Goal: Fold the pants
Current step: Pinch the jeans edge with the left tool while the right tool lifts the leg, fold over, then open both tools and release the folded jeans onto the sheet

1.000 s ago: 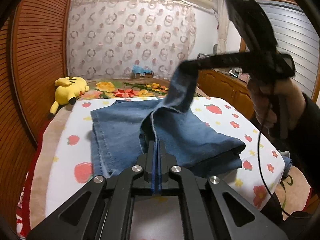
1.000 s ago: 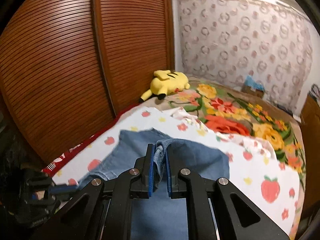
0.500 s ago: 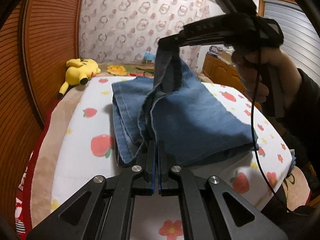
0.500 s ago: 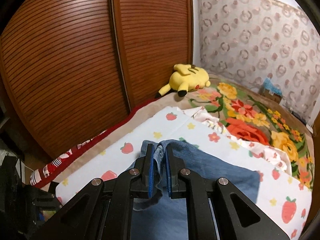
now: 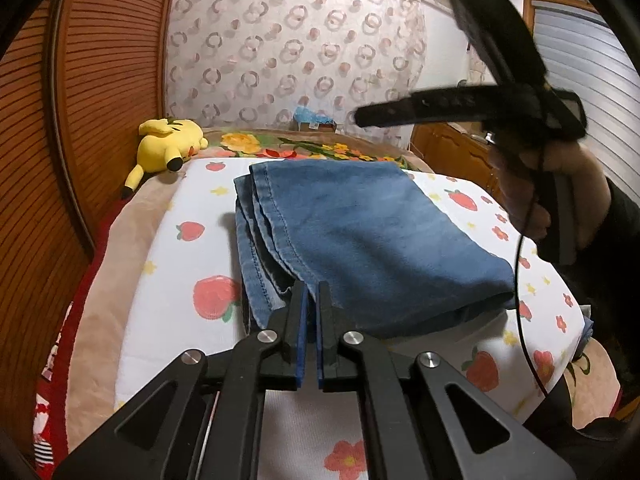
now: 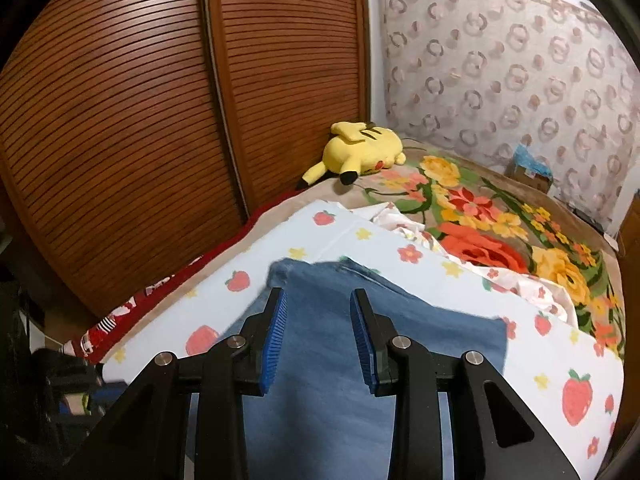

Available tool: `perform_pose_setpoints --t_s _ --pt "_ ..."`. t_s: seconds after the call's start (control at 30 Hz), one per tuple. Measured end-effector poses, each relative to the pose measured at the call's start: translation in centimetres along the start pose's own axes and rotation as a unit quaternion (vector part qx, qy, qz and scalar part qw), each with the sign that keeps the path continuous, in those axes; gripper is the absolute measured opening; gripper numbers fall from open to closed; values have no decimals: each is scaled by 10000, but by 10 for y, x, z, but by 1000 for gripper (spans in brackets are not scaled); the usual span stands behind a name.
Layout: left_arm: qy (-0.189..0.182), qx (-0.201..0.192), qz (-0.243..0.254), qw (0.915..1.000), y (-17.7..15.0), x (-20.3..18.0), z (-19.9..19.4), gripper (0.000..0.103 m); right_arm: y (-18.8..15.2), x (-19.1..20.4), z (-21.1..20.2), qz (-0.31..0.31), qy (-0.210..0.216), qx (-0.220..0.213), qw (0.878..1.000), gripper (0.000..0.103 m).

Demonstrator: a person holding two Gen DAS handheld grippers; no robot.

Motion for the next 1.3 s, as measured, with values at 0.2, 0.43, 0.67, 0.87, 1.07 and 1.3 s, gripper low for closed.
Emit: perform_pose_setpoints --t_s 0.2,0.43,0.67,0.87,1.07,1.3 --pt "75 14 63 10000 5 -6 7 50 -31 -24 -21 79 -216 -12 9997 34" --pt "-24 -64 151 9999 15 -22 13 74 -67 -40 -62 298 -516 -278 9978 36" --pt "-80 -10 302 9995 23 -46 26 74 -104 -47 -91 566 -750 -488 9944 48" --pt "-180 134 445 9988 19 -69 43 74 -127 -44 -99 747 -866 -392 9927 48" --pt "-253 352 509 9978 9 -81 57 74 -144 -43 -100 884 -821 -168 9926 48" --pt "-198 532 581 9967 -1 -86 65 74 -150 -51 -93 1065 -752 64 9914 48"
Point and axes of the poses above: each gripper's, at about its wrist camera, not at the fingertips, and z roughly the way its jaws point, x to its left, y to its top, the point moved 5 cm from there along z, roughly the way its jaws point, and after that the axes turned 10 degrees about z, right-handed, at the moved point
